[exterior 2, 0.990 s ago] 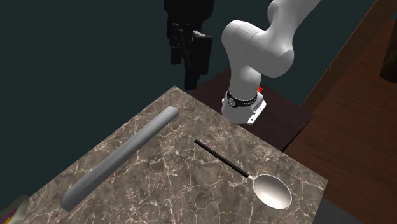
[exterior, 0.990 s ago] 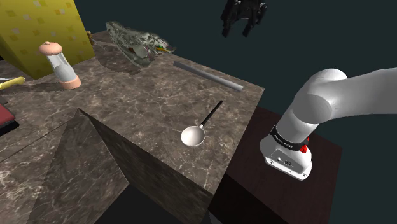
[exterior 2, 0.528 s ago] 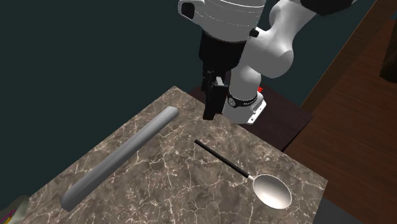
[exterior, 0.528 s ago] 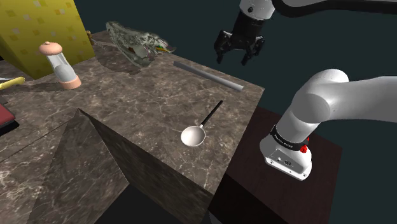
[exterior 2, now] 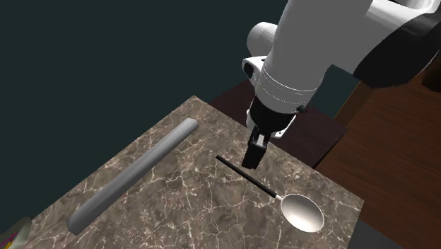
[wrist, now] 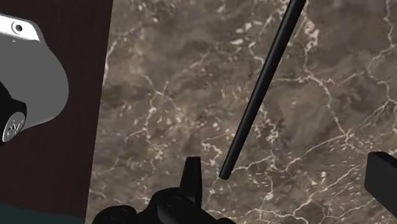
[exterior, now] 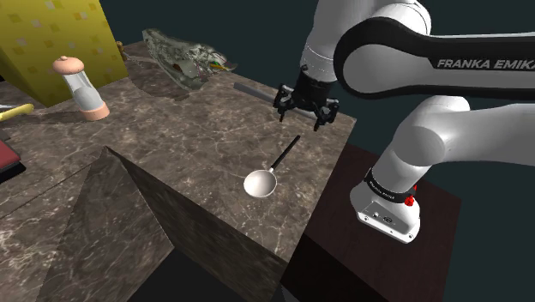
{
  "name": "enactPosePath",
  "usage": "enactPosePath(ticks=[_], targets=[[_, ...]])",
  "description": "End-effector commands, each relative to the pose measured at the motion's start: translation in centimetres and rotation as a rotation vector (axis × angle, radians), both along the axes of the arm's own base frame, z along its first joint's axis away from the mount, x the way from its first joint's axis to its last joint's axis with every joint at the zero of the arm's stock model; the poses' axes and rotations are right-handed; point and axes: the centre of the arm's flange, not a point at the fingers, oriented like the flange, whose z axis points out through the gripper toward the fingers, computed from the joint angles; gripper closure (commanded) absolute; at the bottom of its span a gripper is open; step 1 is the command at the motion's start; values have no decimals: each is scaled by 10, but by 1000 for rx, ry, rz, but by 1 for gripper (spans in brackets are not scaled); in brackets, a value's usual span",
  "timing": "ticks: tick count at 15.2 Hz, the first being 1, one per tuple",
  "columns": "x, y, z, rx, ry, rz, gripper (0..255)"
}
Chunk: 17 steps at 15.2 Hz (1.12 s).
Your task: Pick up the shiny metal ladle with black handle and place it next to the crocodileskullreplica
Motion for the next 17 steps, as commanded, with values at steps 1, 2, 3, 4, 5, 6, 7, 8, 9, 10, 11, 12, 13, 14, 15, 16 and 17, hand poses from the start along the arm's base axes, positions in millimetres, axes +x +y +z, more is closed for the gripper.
enactPosePath(ticks=[1,2,3,4,5,6,7,8,9,10,11,12,13,14,15,16,17], targets=[[0,19,-21,8,4,-105,0],[1,28,-31,11,7,-154,0],[3,36,-41,14,9,-202,0],[4,45,-51,16,12,-251,0],[7,54,-61,19,14,-299,0],[8,60,-68,21,16,-332,0],[9,59,-73,21,16,-332,0],[10,59,-78,21,16,-332,0],[10,58,-84,21,16,-332,0],[11,58,-89,21,16,-332,0],[11,58,-94,21,16,-332,0],[12,57,-99,21,16,-332,0],[13,57,-105,21,16,-332,0],[13,56,-108,21,16,-332,0],[13,56,-108,21,16,-332,0],[13,56,-108,21,16,-332,0],[13,56,-108,21,16,-332,0]])
